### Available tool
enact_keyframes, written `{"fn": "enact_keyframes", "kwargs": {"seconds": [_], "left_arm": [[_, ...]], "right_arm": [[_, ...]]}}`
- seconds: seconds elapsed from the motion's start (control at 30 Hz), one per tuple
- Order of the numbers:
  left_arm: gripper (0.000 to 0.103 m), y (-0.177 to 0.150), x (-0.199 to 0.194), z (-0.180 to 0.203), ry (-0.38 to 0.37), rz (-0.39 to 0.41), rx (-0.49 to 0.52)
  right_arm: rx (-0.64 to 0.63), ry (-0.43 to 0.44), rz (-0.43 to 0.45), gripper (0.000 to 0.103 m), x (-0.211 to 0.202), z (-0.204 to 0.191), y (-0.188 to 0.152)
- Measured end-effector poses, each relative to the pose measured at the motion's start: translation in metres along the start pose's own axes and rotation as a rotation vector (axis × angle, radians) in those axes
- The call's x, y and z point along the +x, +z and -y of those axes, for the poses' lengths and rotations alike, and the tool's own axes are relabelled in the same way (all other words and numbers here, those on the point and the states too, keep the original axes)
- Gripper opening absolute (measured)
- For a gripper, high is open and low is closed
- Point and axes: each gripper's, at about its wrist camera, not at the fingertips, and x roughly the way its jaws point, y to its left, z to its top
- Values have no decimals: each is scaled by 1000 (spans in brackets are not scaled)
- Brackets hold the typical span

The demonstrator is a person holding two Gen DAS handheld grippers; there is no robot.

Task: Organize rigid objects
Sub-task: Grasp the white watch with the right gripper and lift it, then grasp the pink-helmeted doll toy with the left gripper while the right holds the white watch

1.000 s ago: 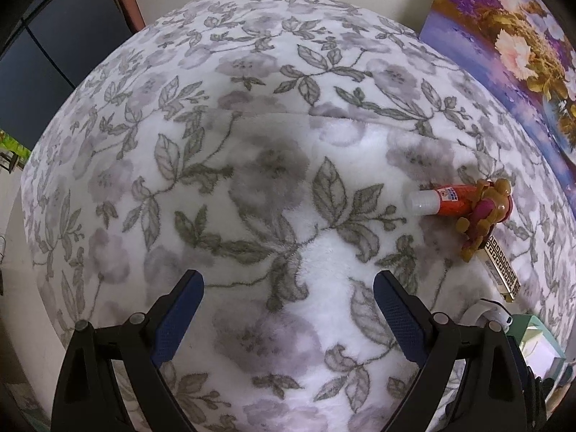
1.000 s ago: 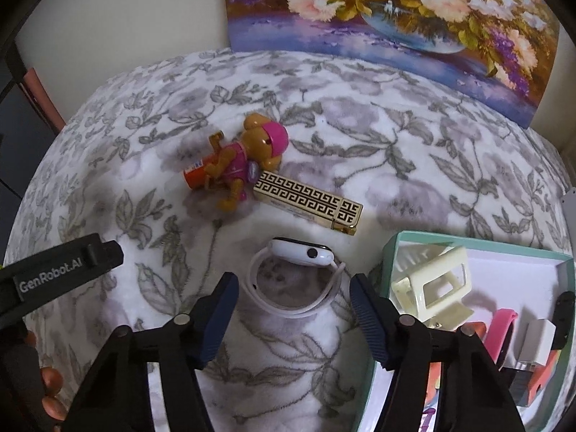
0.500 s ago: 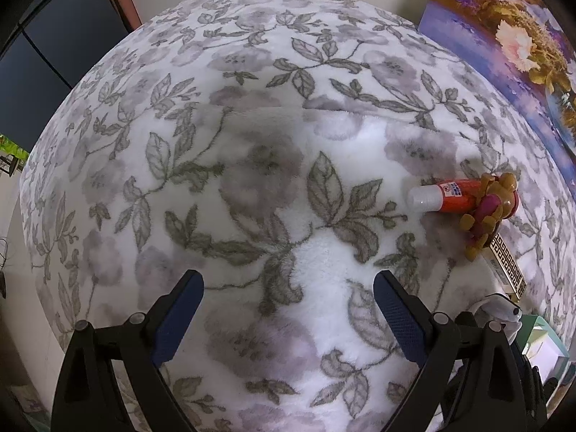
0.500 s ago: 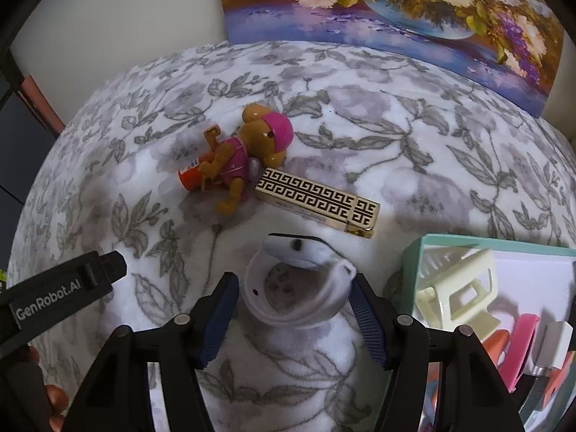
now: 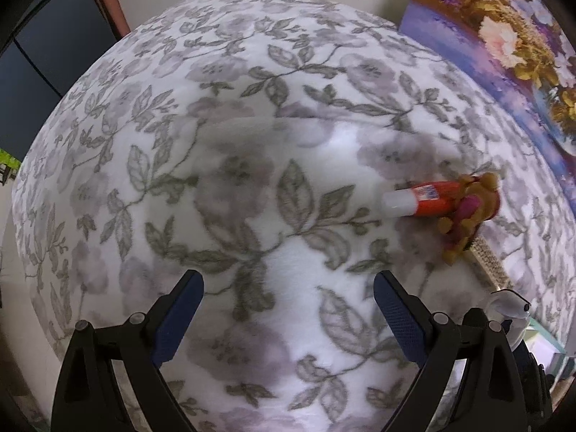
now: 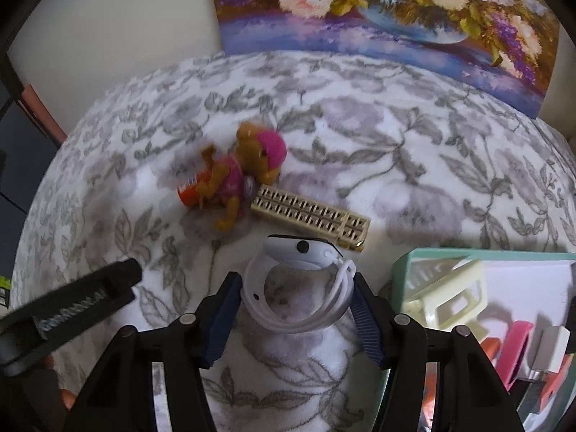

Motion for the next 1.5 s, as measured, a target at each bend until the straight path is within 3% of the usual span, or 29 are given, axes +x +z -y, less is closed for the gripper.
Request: {"fn": "enact_keyframes", "kwargs": {"seconds": [0.2,0.37,0.67,0.93,1.0,1.2,1.33,1.37,1.5], "left_arm": [[95,8,-6,21,-61,34,28],[94,15,-6,31,-183,55,13],[88,25,-3,58,-259,103,53],[79,28,-2,83,-288,112,106],[70,28,1,88,-287,112,120],[66,27,5,101,-244,136,166],[55,23,7,110,-176,154,227],[47,22,8,110,-186,150,233],[47,21,6,111,-190,147,244]], "right_arm": [[54,-3,58,63,-21,19,11],[99,1,102,63,-34,37,21],[177,7,136,63,-41,69,33],[213,10,123,63,-33,84,35],[218,8,125,63,-33,87,36],[240,3,134,63,-33,99,37],[259,2,123,63,-30,105,36],[264,2,121,63,-29,106,36],[265,2,118,63,-30,107,35]]}}
